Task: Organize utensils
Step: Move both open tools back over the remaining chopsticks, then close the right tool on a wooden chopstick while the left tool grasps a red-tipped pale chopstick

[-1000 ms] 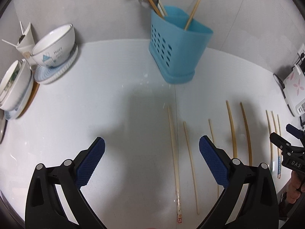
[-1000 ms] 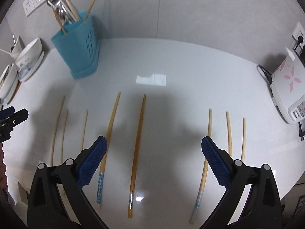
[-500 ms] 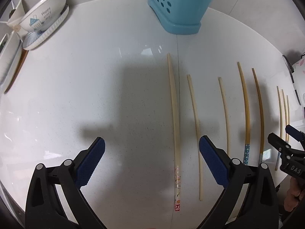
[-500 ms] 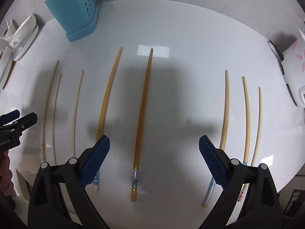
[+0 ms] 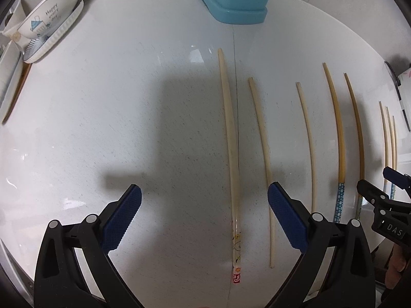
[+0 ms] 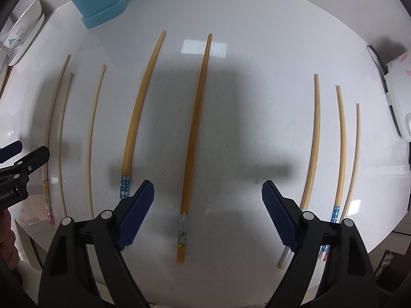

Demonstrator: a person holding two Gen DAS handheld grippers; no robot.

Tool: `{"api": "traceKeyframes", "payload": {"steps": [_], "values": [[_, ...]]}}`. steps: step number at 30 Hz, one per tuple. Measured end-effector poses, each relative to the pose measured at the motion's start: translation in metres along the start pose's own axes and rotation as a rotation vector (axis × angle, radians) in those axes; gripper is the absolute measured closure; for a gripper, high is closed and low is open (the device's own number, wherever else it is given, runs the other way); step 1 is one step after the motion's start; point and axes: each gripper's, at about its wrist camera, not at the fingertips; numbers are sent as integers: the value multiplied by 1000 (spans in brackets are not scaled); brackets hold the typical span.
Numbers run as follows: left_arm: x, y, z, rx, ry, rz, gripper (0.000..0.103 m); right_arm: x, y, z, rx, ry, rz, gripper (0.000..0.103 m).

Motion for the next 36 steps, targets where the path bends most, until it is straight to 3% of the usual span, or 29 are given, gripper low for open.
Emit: {"api": "traceKeyframes", "payload": {"steps": [15,18,19,23,25,28,36], "values": [[-5,-3,15,-11,-42,-90,39,-18,-21,-1,-33,-70,-91,59],[5,0,24,-5,-44,-107,50,-16,-29,-1,-42,-72,-105,70],[6,0,25,-4,-45,-153,55,-15,-27,-1,-45,-72,-108,75],[12,-2,26,-17,-52,-158,86,-14,-32,-4,-35,-71,-121,84],[11,-5,19,-22,-57,-160,96,-13,-33,-7,-29,-71,-125,91],[10,-6,15,-23,-52,-163,97,-15,-34,-12,-25,-70,-133,96],[15,-8,5,-17,-21,-163,97,-15,-40,-13,-37,-80,-136,97]]}}
Point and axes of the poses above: each gripper's, at about its wrist camera, not at the fingertips, and x roughly against the way its jaws point, z to its right, y to its underside, and after that the axes turned 7 degrees about -z, right-handed
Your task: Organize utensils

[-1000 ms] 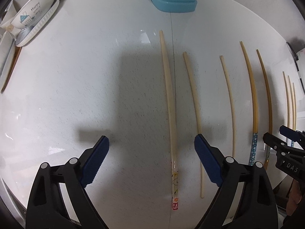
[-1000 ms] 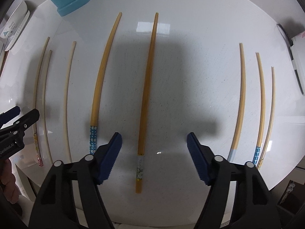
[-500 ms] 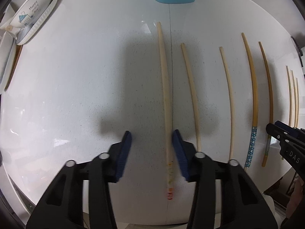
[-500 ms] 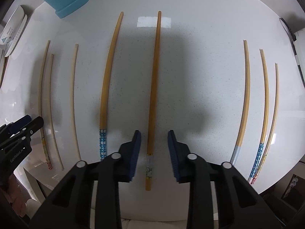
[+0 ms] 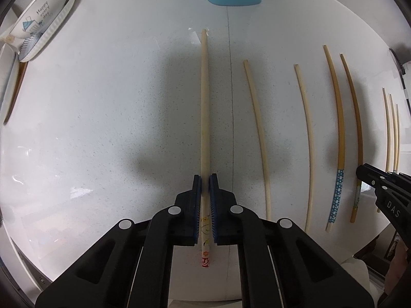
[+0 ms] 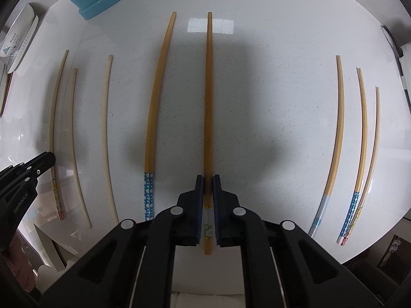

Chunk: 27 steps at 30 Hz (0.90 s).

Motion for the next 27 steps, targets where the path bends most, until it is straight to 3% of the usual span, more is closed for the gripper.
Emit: {"api": "traceKeyframes", "payload": {"steps": [16,27], "values": [[8,6,-6,-20,24,34,97,10,17,14,-18,-59,56,97],[29,13,-3,-56,73,124,97,27,34,23,-21,-96,155,97]]}}
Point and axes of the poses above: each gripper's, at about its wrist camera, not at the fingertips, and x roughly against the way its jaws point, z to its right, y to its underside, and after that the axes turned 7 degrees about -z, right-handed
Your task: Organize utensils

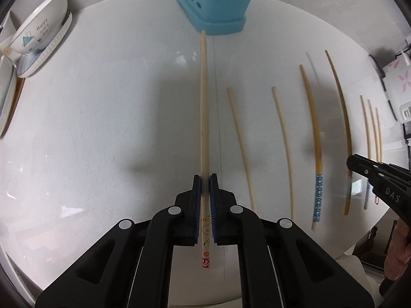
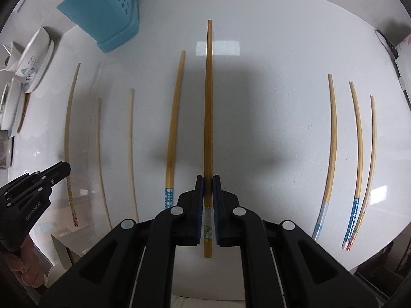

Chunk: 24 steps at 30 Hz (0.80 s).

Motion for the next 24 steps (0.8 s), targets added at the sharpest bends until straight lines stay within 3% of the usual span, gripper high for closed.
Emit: {"api": "traceKeyframes", "payload": {"steps": [7,24], "values": [[21,3,2,-46,67,98,97,20,8,2,23,-35,82,97],[73,2,8,-81,144,340,97,79,6,14,22,-96,276,97]]}}
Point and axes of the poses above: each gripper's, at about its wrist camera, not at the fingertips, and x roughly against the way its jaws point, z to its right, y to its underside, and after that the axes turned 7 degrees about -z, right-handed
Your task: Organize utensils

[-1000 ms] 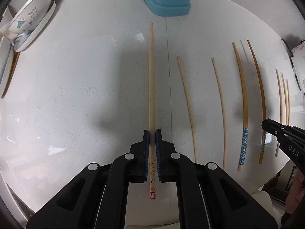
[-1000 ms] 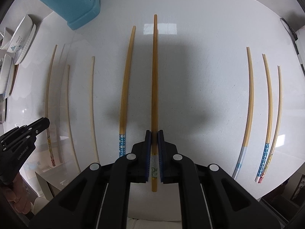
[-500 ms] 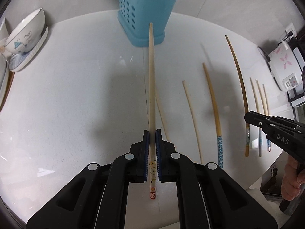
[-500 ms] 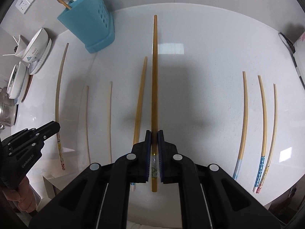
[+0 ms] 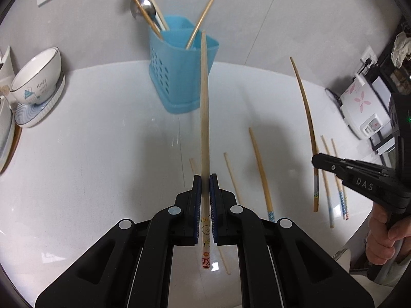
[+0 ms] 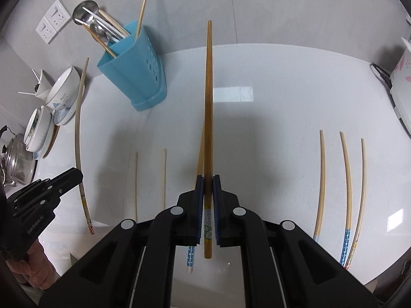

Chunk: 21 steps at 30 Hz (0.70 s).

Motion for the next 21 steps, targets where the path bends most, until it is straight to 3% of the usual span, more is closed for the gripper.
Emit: {"api": "traceKeyframes", "payload": {"steps": [7,21], "values": [[17,-5,7,13,45,112,97,14,-8,-4,21,-1,73,97],[57,-36,26,-40,15,282,97,58,-32,-19,51,6,221,97]]}}
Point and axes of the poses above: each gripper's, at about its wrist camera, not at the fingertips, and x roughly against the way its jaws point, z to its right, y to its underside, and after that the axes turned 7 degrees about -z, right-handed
